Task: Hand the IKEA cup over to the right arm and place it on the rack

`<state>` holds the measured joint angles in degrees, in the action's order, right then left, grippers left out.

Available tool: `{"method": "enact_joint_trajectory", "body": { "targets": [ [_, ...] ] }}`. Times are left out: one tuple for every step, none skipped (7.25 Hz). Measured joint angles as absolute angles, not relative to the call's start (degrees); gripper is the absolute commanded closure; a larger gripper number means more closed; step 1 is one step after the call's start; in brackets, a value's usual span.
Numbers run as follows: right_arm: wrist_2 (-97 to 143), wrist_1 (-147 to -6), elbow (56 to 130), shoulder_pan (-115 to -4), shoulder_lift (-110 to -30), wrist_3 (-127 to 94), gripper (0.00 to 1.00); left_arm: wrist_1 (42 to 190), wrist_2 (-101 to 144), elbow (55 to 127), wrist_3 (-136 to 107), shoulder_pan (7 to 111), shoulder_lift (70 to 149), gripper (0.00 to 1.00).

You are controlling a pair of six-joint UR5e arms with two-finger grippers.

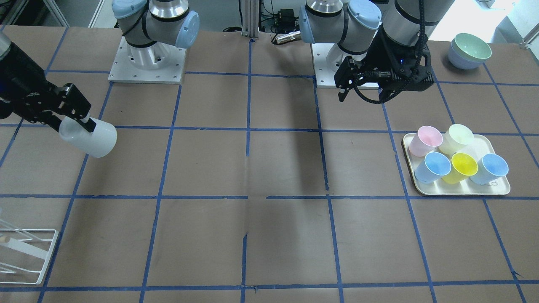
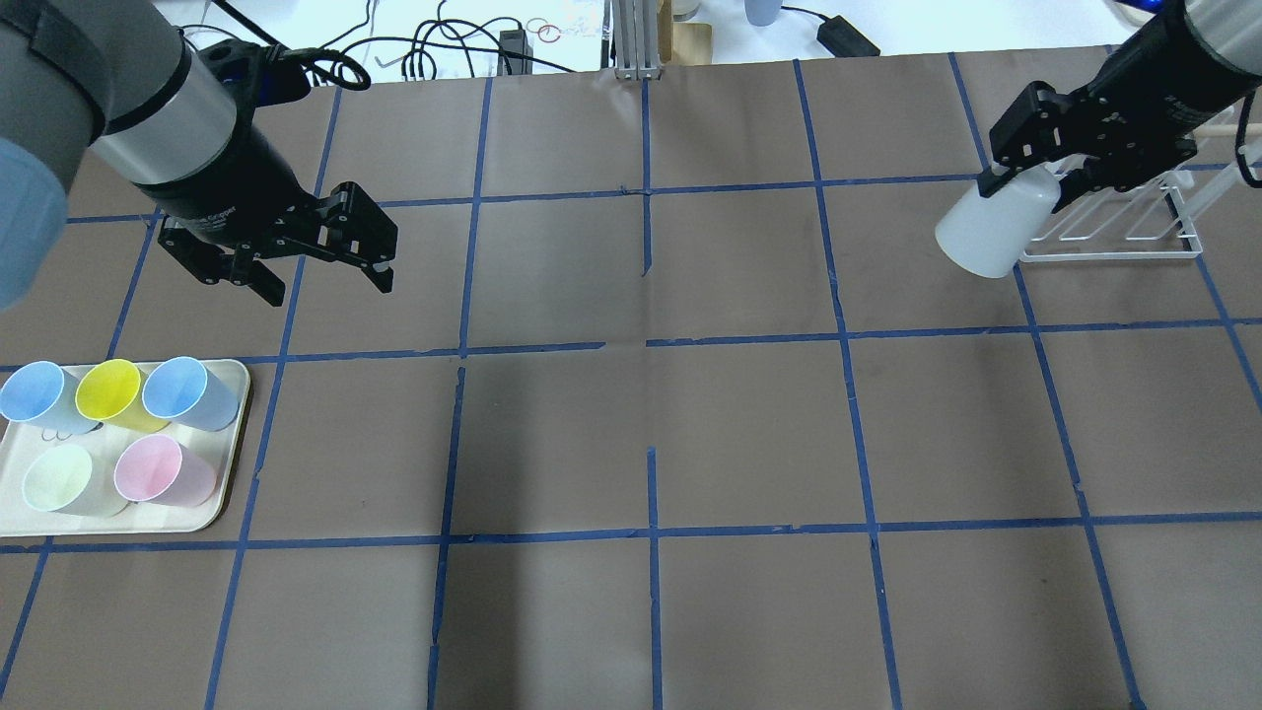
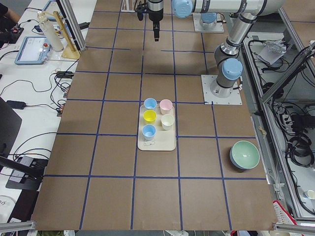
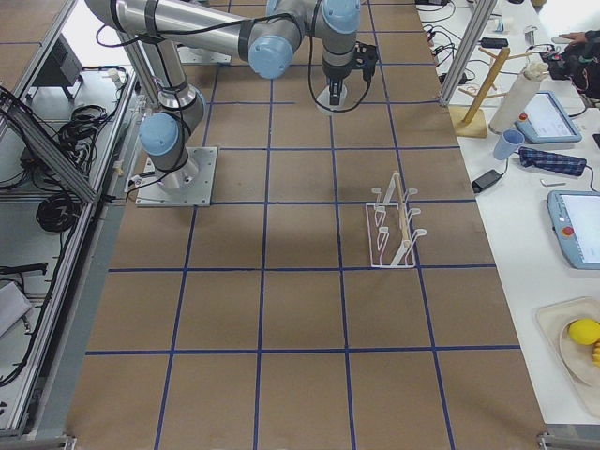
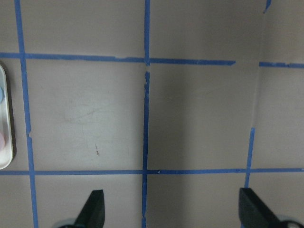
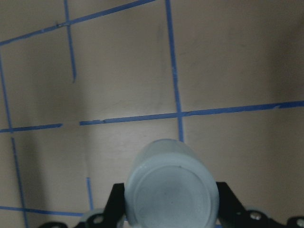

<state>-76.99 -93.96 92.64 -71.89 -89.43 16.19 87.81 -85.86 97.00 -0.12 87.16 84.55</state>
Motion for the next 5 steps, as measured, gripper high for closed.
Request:
{"method": "enact_joint_trajectory", "body": {
  "targets": [
    [-81.2, -96.4, 92.7, -71.9, -89.2, 20.3, 1.00, 84.5, -86.8, 98.8, -1.9, 87.2, 84.0, 0.00],
    [-84.2, -99.3, 92.7, -71.7, -88.7, 24.0, 1.00, 83.0, -88.0, 99.4, -3.8, 87.3, 83.7, 0.00],
    [-86.5, -102.5, 92.8, -71.0, -88.0, 26.6, 1.00, 82.4, -88.7, 99.1, -5.2, 88.1, 83.8, 0.00],
    [-87.3, -104.7, 92.8, -69.5, -87.6, 27.8, 1.00, 82.4, -88.9, 97.9, -6.5, 89.7, 84.3, 0.00],
    [-86.9, -106.4, 92.8, -67.6, -86.9, 28.2, 1.00, 82.7, -88.9, 96.4, -7.7, 91.1, 85.2, 0.00]
  ]
}}
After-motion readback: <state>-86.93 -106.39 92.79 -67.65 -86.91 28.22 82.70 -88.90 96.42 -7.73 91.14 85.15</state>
